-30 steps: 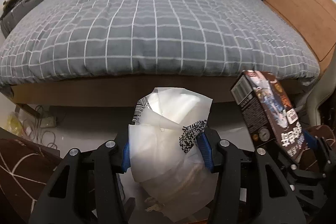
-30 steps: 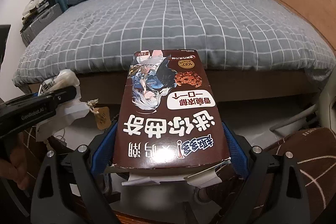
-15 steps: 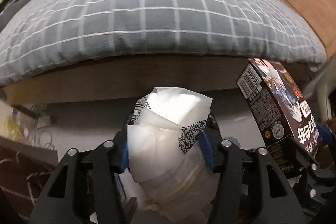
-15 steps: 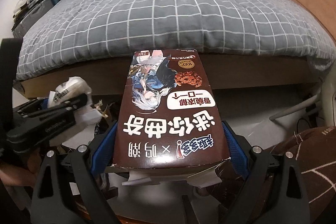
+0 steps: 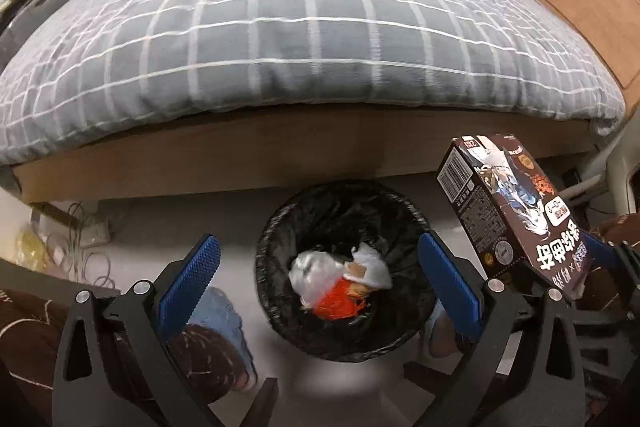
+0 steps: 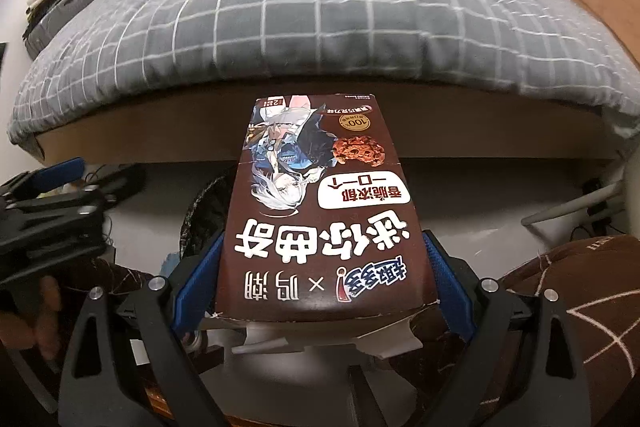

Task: Collect trash
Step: 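Lower the brown snack box into the bin and open the right gripper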

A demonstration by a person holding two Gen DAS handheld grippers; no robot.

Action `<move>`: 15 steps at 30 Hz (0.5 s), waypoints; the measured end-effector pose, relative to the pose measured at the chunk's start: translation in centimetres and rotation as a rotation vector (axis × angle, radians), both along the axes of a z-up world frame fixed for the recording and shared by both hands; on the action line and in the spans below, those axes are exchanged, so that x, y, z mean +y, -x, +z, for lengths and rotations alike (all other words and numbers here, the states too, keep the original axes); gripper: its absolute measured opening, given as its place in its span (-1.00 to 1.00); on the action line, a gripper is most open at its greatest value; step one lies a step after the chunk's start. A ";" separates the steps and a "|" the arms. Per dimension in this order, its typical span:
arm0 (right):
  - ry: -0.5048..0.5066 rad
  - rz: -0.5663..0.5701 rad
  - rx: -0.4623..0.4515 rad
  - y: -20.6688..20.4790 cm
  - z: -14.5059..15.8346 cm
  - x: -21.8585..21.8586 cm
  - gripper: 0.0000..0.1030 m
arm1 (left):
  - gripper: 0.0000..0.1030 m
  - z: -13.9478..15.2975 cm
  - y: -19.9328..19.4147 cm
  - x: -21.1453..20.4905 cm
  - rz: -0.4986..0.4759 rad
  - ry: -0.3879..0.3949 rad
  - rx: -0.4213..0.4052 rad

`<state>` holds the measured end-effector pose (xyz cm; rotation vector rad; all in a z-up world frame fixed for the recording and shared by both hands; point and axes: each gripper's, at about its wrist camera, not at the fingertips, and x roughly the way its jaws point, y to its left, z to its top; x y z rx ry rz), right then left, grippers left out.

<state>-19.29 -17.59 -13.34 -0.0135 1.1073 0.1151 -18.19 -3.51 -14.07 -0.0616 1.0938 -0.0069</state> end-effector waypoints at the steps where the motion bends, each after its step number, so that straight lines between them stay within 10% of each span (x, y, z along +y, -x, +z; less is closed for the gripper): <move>1: -0.007 0.007 0.003 -0.1 -0.2 0.3 0.72 | 0.89 -0.1 0.1 0.5 0.013 0.000 0.005; 15: 0.060 0.159 0.098 -2.2 -4.0 6.6 0.73 | 0.89 -0.9 2.4 6.9 0.118 -0.012 0.037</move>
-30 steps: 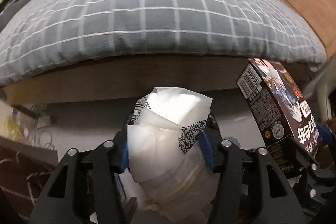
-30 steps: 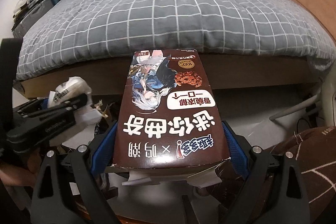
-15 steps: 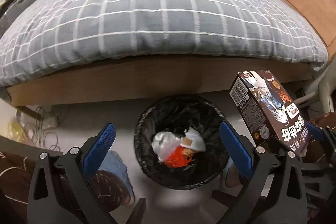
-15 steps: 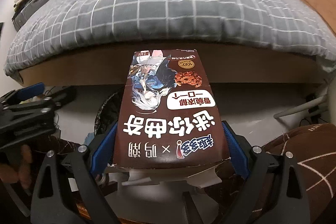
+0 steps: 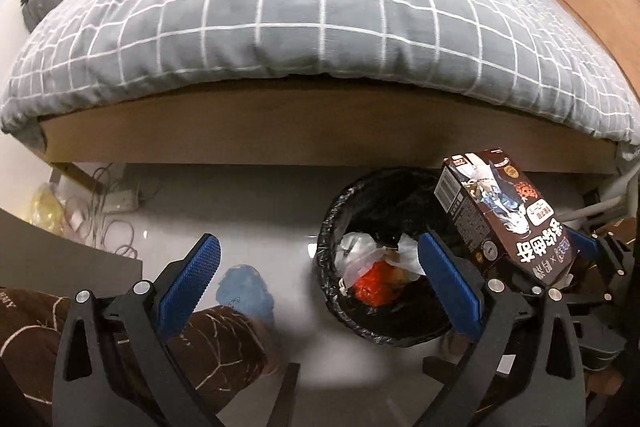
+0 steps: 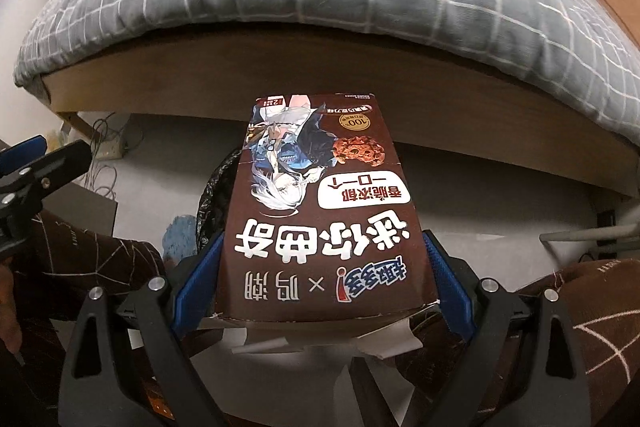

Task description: Collect trash

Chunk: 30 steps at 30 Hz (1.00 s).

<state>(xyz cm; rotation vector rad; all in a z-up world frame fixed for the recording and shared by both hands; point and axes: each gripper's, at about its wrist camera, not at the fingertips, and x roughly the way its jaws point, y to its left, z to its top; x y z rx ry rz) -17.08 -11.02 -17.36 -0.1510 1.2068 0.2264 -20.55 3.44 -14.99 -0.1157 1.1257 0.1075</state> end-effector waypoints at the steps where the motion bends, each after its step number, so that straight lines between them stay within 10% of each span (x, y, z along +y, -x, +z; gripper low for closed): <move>1: 0.003 0.012 0.000 0.0 -0.2 0.4 0.73 | 0.89 0.0 0.0 0.2 0.000 -0.001 -0.001; 12: 0.027 0.042 -0.112 -0.5 1.3 1.5 0.80 | 0.89 0.5 -0.6 0.0 0.004 0.000 -0.010; 30: -0.056 -0.162 -0.336 -1.9 13.8 -5.7 0.80 | 0.89 10.3 -2.5 -4.8 -0.063 0.008 -0.182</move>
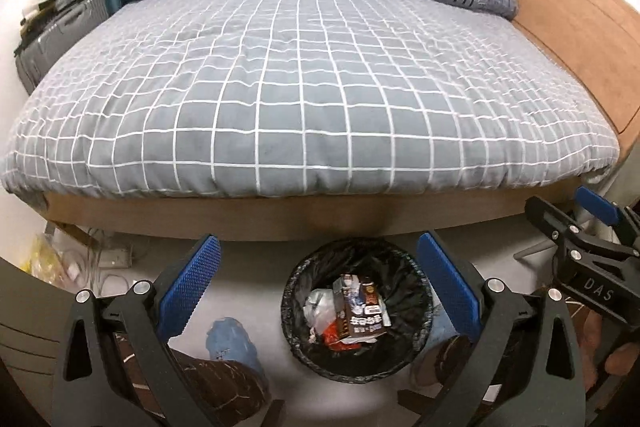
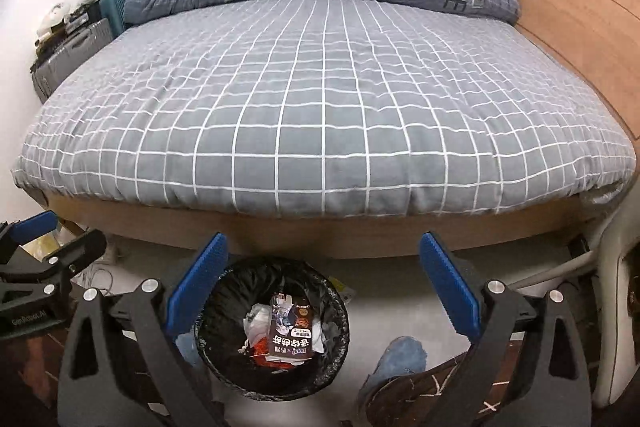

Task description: Collect trash

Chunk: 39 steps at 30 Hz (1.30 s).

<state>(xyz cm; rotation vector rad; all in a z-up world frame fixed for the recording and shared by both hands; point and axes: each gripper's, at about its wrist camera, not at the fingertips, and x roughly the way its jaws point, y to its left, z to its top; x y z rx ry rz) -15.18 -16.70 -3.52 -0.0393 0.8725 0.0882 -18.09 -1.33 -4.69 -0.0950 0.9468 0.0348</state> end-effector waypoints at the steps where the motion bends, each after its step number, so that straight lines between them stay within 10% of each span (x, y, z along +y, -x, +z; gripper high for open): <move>1: 0.002 -0.003 -0.004 0.2 0.3 0.0 0.80 | 0.89 0.3 0.1 0.0 0.002 0.004 -0.005; 39: 0.033 -0.035 -0.029 1.5 2.0 -0.9 0.80 | 0.89 1.5 0.5 0.3 0.025 0.004 -0.015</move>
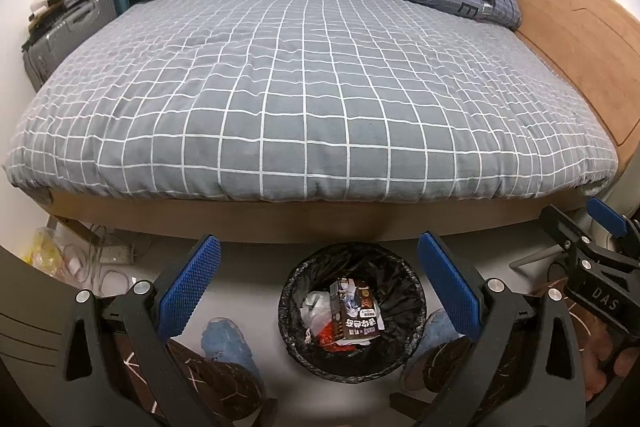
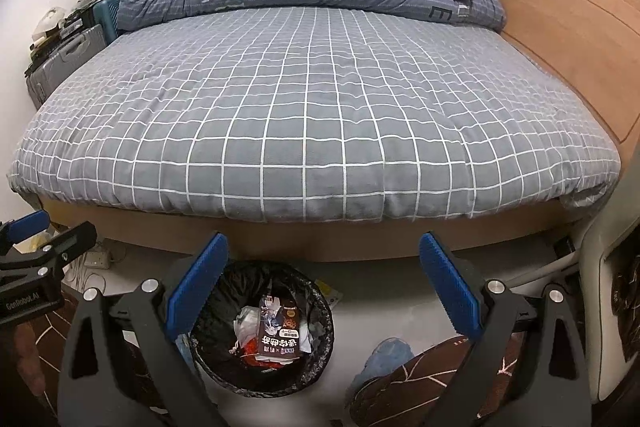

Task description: Collect trash

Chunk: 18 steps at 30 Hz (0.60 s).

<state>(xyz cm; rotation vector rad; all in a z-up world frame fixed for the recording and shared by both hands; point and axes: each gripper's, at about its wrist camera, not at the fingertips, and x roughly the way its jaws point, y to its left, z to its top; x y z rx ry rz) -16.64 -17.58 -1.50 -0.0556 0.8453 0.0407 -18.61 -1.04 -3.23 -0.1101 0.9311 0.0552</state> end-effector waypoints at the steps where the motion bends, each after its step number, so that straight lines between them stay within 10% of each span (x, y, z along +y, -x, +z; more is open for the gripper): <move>1: -0.002 -0.002 -0.001 0.0 0.0 -0.1 0.80 | 0.89 0.0 0.0 -0.1 -0.003 0.000 -0.001; 18: 0.005 -0.011 0.003 -0.6 0.0 -0.1 0.80 | 0.89 0.1 -0.2 -0.5 0.004 -0.027 -0.011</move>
